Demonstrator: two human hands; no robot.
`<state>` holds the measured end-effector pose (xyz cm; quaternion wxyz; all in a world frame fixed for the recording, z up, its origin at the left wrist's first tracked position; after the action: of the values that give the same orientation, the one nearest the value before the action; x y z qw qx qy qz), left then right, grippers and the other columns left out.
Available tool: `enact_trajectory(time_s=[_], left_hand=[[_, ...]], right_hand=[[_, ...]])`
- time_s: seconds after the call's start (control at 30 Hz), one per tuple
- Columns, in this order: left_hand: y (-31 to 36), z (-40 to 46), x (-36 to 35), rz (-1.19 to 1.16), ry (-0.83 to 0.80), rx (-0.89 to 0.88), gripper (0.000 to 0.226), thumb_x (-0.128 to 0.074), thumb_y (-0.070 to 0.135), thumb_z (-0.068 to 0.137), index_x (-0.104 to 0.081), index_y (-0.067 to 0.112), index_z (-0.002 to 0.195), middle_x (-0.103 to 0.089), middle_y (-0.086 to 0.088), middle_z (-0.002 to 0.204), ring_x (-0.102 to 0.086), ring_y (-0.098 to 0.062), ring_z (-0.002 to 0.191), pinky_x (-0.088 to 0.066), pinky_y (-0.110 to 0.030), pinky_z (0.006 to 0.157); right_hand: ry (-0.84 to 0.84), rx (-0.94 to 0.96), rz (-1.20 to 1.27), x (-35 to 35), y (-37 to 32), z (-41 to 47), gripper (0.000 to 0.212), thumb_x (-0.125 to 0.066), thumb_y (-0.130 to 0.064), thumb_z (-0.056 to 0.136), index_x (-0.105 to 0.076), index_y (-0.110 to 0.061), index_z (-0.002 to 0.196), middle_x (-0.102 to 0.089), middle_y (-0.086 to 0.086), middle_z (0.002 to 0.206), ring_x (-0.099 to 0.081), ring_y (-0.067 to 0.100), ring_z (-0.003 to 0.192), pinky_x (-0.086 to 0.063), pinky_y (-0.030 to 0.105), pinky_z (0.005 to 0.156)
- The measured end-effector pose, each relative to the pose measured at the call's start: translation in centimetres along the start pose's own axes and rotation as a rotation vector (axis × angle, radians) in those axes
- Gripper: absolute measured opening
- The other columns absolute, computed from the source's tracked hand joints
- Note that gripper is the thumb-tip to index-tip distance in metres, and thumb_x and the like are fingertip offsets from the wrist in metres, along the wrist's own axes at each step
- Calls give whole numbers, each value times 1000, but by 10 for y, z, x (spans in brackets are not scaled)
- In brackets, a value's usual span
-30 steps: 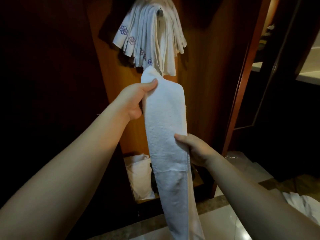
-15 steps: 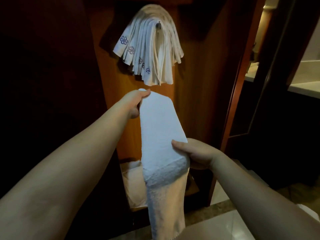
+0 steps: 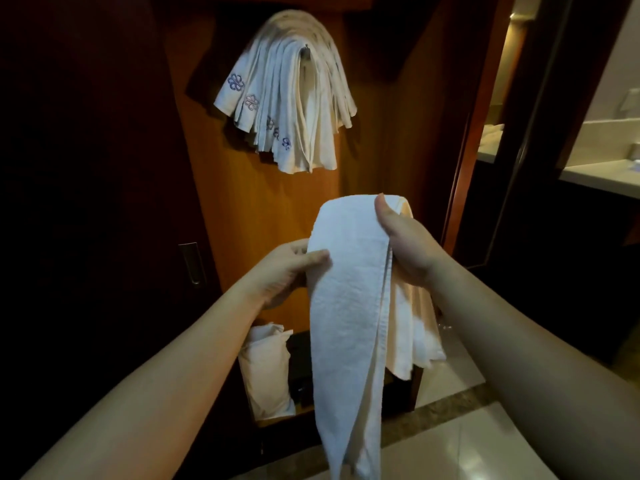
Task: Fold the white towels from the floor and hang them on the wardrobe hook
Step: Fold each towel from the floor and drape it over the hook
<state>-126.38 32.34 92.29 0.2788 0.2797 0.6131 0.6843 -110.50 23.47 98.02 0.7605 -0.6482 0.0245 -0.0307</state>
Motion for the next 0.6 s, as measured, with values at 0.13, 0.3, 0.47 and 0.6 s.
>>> enact_trajectory(time_s=[0.13, 0.3, 0.47, 0.6], left_hand=[[9, 0, 3, -49, 13, -13, 42, -80, 45, 81, -74, 19, 114, -72, -12, 120, -70, -28, 109, -55, -35, 83], [36, -1, 10, 154, 421, -60, 23, -63, 39, 97, -66, 27, 116, -70, 6, 118, -65, -16, 111, -49, -41, 99], [72, -36, -3, 84, 710, -414, 39, -36, 51, 105, -63, 24, 97, -68, 9, 87, -65, -10, 83, -50, -20, 69], [74, -36, -40, -70, 385, -459, 71, -22, 73, 96, -68, 21, 110, -74, -1, 107, -70, -18, 101, -54, -27, 83]], right_hand=[[-57, 30, 31, -10, -15, 7, 62, -41, -70, 89, -65, -24, 123, -74, -4, 122, -69, 15, 116, -57, 28, 91], [-38, 37, -36, -15, -34, 24, 52, -30, -65, 98, -63, -29, 115, -77, -12, 107, -72, 8, 105, -58, 26, 85], [57, 50, -294, -28, -72, 55, 73, -23, -67, 101, -55, -13, 136, -67, 12, 128, -63, 32, 120, -55, 46, 90], [89, 53, -421, -56, -104, 70, 83, -21, -69, 100, -42, -6, 151, -52, 18, 144, -53, 40, 131, -51, 56, 101]])
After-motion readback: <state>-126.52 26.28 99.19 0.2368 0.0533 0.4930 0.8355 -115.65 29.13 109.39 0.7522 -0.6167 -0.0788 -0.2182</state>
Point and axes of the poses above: each hand's wrist, its own z-axis towards the middle knuckle, its own x-axis out of the back of the hand, y = z × x, the point moved 6 cm from there along z, towards the middle knuckle
